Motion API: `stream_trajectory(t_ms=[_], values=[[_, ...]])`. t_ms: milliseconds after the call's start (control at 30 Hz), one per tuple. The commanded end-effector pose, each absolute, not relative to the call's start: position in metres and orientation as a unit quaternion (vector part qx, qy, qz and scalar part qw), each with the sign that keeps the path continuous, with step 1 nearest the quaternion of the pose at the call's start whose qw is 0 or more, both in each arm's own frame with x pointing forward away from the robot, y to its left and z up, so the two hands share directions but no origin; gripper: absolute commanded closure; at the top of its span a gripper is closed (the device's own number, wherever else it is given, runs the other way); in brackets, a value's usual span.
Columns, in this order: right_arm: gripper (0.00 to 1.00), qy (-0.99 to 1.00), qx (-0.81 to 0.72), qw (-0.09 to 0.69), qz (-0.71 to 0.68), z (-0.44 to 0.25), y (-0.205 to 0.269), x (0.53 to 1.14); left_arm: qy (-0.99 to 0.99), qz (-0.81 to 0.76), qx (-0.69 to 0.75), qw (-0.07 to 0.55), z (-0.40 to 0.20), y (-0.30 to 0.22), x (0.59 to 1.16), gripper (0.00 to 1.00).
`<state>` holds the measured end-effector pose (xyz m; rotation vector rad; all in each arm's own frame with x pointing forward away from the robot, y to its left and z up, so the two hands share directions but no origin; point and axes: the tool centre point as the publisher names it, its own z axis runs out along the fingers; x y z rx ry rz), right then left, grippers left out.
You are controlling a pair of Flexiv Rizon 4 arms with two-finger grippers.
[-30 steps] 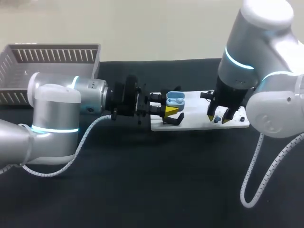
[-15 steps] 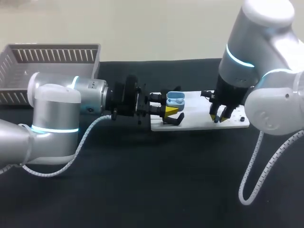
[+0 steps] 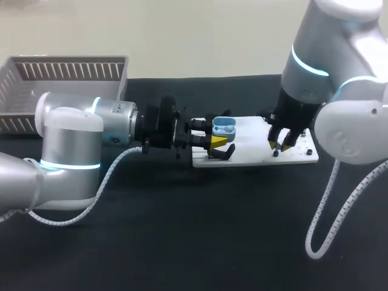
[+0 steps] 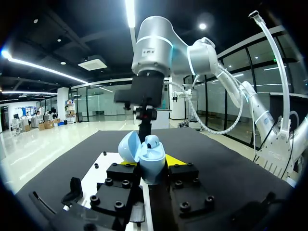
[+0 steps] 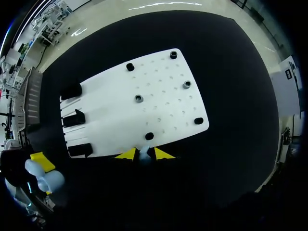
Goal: Pick up each earbud case from the left stands, insert the matching earbuds, close the lid, and place the case in the box.
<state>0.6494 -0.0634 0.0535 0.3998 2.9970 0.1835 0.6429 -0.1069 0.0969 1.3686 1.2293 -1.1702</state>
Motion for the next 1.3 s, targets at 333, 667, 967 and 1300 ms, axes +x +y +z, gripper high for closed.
stream_trajectory(t_ms=[333,667,967,1300], values=[[1.0,0.992,0.086,0.069,0.056,0.145,-0.032,0.604,0.501,-0.474,0.556,0.464,0.097,-0.107,0.641,1.0],[1.0,0.996,-0.014,0.081,0.025,0.168,0.019,0.579,0.501,-0.474,0.556,0.464,0.097,-0.107,0.641,1.0],[1.0,0.996,-0.028,0.078,0.031,0.171,0.028,0.578,0.501,-0.474,0.556,0.464,0.097,-0.107,0.641,1.0],[1.0,0.996,-0.028,0.078,0.031,0.171,0.028,0.578,0.501,-0.474,0.556,0.464,0.097,-0.107,0.641,1.0]])
